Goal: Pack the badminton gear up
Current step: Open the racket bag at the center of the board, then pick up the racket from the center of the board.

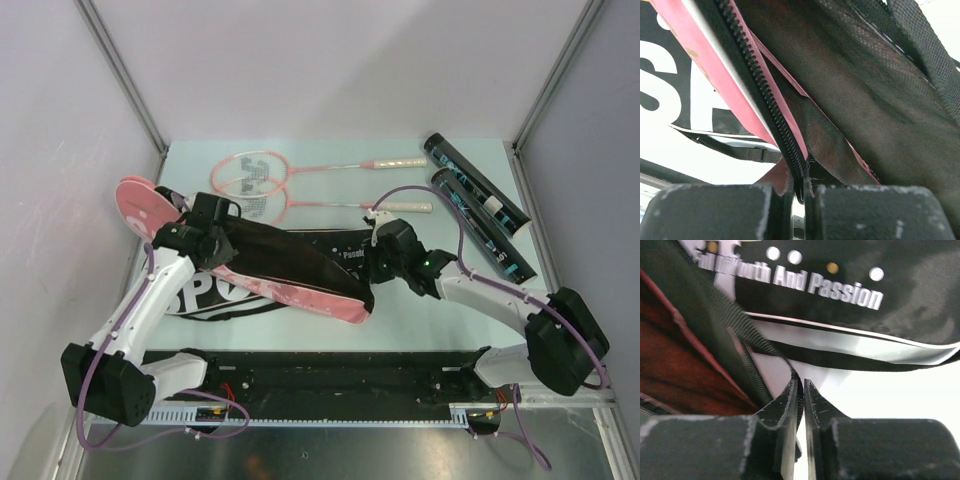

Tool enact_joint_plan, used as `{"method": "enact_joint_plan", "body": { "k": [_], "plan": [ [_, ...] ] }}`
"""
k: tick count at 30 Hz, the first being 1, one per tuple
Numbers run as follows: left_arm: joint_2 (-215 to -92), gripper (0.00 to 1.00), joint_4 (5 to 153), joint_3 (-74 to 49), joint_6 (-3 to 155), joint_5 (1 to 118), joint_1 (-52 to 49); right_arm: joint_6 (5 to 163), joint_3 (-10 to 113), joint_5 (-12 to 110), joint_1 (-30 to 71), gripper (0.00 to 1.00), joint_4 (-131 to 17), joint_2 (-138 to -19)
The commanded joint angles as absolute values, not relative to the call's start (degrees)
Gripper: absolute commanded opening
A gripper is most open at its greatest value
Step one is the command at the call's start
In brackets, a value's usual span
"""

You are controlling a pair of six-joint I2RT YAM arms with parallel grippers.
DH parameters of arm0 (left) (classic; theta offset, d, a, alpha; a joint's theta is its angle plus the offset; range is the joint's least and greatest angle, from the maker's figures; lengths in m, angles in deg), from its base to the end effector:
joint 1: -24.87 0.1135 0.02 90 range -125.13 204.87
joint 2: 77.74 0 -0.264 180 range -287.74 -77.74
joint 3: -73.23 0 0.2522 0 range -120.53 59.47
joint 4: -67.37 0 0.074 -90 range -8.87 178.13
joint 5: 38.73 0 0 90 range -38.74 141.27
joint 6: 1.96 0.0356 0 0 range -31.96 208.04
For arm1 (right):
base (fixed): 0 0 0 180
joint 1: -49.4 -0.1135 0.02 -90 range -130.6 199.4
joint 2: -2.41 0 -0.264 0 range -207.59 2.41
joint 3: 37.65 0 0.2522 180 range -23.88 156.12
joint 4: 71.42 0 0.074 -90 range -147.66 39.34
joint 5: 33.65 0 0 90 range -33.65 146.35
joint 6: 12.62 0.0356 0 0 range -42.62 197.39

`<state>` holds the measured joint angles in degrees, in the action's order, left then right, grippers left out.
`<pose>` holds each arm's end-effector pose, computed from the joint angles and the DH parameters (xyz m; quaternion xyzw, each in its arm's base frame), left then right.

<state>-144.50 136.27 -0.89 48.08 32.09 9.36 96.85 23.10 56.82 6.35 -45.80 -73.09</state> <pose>0.2125 -0.0468 0.2938 -0.2424 0.9254 0.0301 0.2897 0.2058 0.1918 0.2339 -0.1838 0.8889 0.2146 0.3607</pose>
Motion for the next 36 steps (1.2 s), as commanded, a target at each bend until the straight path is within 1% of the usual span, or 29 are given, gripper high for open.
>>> {"method": "enact_joint_plan", "body": {
  "k": [1, 3, 4, 6, 7, 10, 12, 13, 14, 19, 21, 23, 24, 25, 27, 28, 30, 31, 33, 34, 35, 36],
  "plan": [
    [-141.90, 0.00, 135.80, -0.39, 50.16, 30.95, 10.19, 96.38, 22.96, 50.74, 10.89, 0.33, -50.18, -74.58],
    [-142.24, 0.00, 135.98, -0.65, 48.58, 31.84, 10.54, 95.14, 23.31, 43.37, 12.48, 0.49, -53.69, -73.88],
    [-142.60, 0.00, 136.07, -0.65, 47.97, 32.10, 10.63, 94.79, 24.97, 41.78, 13.97, 0.60, -54.23, -73.61],
    [-142.86, 0.00, 136.50, -0.65, 45.86, 31.76, 11.41, 92.78, 26.47, 37.12, 15.03, 0.66, -56.51, -73.52],
    [-142.86, 0.00, 136.42, -0.39, 44.98, 31.58, 11.85, 90.07, 28.65, 37.10, 15.47, 0.71, -57.13, -74.05],
    [-143.82, 0.00, 136.51, -0.21, 44.44, 33.15, 13.61, 81.45, 30.87, 36.84, 16.18, 0.81, -64.15, -77.64],
    [-144.71, 0.00, 136.59, -0.39, 45.33, 33.42, 13.70, 74.59, 34.37, 37.62, 18.28, 0.81, -68.38, -85.36],
    [-144.97, 0.00, 136.59, -0.30, 45.24, 33.68, 13.79, 72.40, 36.91, 38.41, 19.07, 0.80, -67.51, -89.04],
    [-144.89, 0.00, 136.59, -0.04, 45.06, 34.47, 13.88, 69.85, 42.42, 38.51, 20.47, 0.80, -64.98, -94.56],
    [-144.80, 0.00, 136.59, -1.00, 46.99, 34.92, 13.97, 63.60, 54.15, 35.45, 24.35, 0.79, -61.02, -107.52],
    [-144.62, 0.00, 136.51, -0.83, 47.26, 35.35, 13.97, 58.78, 58.35, 37.88, 24.62, 0.80, -59.96, -112.08],
    [-144.36, 0.00, 136.42, -0.30, 47.00, 35.62, 13.97, 56.30, 61.62, 36.58, 25.40, 0.79, -55.75, -115.26],
    [-144.10, 0.00, 136.33, -0.12, 46.91, 35.71, 13.97, 55.07, 63.63, 37.10, 25.49, 0.79, -53.73, -118.49],
    [-144.09, 0.00, 136.24, -0.04, 47.00, 35.53, 13.97, 52.36, 67.22, 38.93, 25.58, 0.79, -50.57, -119.92],
    [-144.35, 0.00, 136.33, 0.14, 47.17, 35.53, 13.97, 50.24, 70.06, 39.48, 25.93, 0.78, -48.45, -122.64],
    [-144.44, 0.00, 136.33, 0.14, 47.17, 35.97, 13.97, 48.49, 74.68, 39.65, 26.11, 0.77, -44.08, -125.35],
    [-144.62, 0.00, 136.33, 0.14, 47.26, 36.15, 13.97, 47.16, 77.96, 39.57, 26.29, 0.77, -41.85, -127.65],
    [-144.53, 0.00, 136.33, 0.14, 47.17, 35.97, 13.97, 47.41, 81.55, 38.96, 26.55, 0.77, -39.23, -129.75],
    [-144.45, 0.00, 136.42, 0.14, 47.26, 35.54, 14.05, 46.98, 87.88, 36.94, 26.73, 0.77, -33.09, -132.83],
    [-144.01, 0.00, 136.33, 0.14, 47.17, 35.10, 13.97, 46.19, 90.96, 36.23, 26.38, 0.76, -25.66, -135.02],
    [-143.83, 0.00, 136.33, -0.03, 46.74, 35.01, 14.05, 44.88, 96.56, 36.75, 26.11, 0.75, -22.36, -138.53],
    [-143.57, 0.00, 136.33, -0.12, 46.56, 34.92, 13.97, 44.43, 98.53, 37.80, 25.76, 0.74, -19.81, -140.39]
  ]
}}
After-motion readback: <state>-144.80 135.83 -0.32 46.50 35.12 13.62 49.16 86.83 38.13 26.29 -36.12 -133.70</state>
